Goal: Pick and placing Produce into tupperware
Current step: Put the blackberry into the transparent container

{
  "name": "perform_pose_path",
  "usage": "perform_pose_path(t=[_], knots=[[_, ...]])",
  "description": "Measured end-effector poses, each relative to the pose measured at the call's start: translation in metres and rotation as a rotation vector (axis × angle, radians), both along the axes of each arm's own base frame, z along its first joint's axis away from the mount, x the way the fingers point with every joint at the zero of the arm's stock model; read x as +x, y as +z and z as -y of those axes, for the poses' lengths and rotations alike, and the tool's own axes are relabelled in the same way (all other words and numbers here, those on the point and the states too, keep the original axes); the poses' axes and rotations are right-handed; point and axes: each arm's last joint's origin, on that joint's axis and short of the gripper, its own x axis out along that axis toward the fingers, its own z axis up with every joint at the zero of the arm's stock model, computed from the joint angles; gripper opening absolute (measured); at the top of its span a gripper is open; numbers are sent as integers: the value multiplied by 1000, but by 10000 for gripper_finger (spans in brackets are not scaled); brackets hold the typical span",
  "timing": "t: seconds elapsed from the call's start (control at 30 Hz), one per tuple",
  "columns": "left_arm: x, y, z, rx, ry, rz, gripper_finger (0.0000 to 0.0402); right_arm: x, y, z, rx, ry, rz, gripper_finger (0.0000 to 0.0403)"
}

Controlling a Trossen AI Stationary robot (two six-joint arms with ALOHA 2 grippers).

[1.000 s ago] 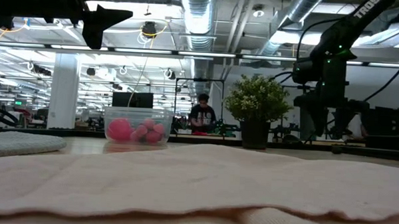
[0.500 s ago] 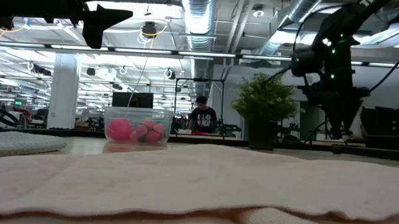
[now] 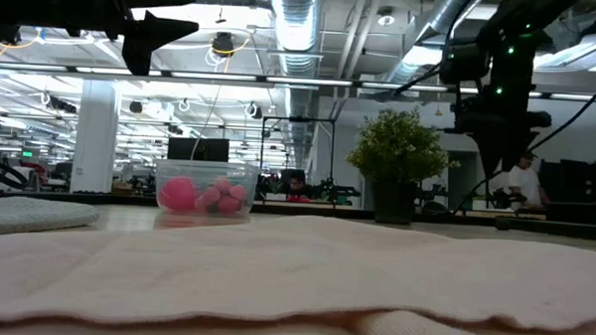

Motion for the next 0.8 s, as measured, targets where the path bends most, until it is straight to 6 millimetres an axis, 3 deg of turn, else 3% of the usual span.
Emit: perform_pose_path(t=[0.4, 0.6, 0.8], knots=[[0, -1, 0, -2, 0, -9, 183, -47, 46, -4, -117, -138, 115, 286], [0, -1, 0, -7, -1, -8, 183, -62, 50, -5, -127, -315, 154, 286], [0, -1, 0, -8, 1, -4, 183, -62, 48, -2, -178, -431, 185, 286]])
